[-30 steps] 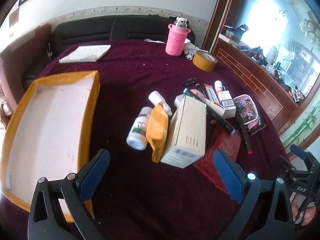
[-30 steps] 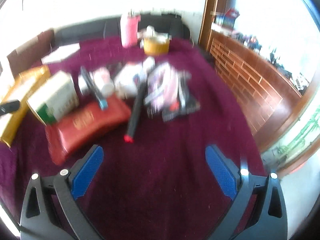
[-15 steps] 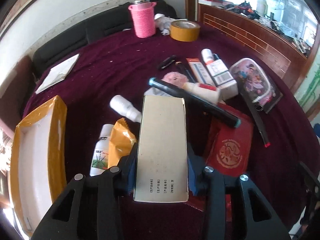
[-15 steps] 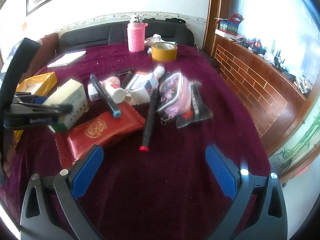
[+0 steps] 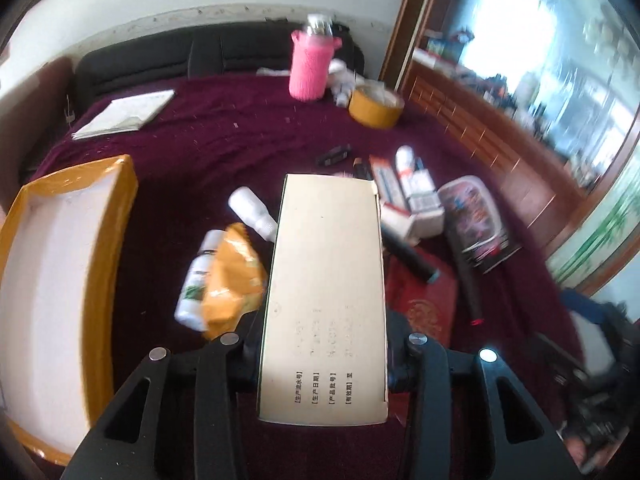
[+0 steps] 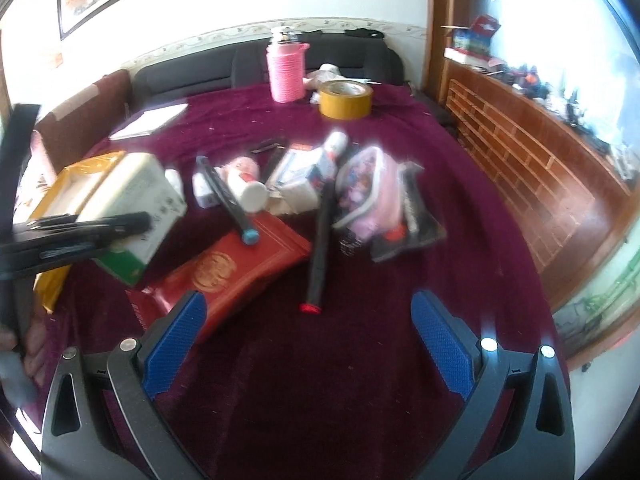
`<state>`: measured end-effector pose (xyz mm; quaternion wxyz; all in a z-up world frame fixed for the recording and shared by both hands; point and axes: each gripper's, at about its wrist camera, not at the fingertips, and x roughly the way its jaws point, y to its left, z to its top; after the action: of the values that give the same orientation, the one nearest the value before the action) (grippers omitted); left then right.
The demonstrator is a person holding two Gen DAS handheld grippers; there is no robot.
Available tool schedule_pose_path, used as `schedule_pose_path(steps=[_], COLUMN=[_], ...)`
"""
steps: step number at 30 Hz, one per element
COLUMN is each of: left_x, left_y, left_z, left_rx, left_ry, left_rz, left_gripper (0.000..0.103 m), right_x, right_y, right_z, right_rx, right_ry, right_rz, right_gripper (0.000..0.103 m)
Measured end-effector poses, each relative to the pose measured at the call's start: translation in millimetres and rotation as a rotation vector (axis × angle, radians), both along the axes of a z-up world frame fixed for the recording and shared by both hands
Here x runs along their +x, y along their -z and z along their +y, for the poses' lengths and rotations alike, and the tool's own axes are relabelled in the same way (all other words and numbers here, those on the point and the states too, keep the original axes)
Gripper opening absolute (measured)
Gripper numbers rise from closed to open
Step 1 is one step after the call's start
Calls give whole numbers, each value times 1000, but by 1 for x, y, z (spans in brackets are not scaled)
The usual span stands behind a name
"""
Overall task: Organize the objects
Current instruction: 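Carry the white box into the tray with the left gripper while the right grasps a marker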
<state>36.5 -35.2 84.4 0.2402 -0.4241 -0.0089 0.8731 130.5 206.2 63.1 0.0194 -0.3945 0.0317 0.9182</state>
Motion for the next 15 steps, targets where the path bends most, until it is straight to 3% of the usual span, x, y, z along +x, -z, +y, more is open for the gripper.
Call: schedule_pose_path(steps=[4, 8, 13, 15], left_x=[25, 45, 70, 74], left_y=[-31, -49, -57, -57], left_z=[-56, -105, -147, -155], left_rx=[93, 130, 119, 118], left_ry=[-36, -93, -159, -170], left_rz=[48, 93, 158, 174], left_gripper=[36, 37, 37, 37], right_x=[-30, -73, -132, -150], right_y=[-11, -17, -4, 4], right_z=[-19, -53, -89, -95], right_rx=[-71, 9, 133, 161], right_ry=[-119, -212, -304, -311], right_rz=[-19, -20, -103, -149], right_gripper=[102, 99, 62, 54])
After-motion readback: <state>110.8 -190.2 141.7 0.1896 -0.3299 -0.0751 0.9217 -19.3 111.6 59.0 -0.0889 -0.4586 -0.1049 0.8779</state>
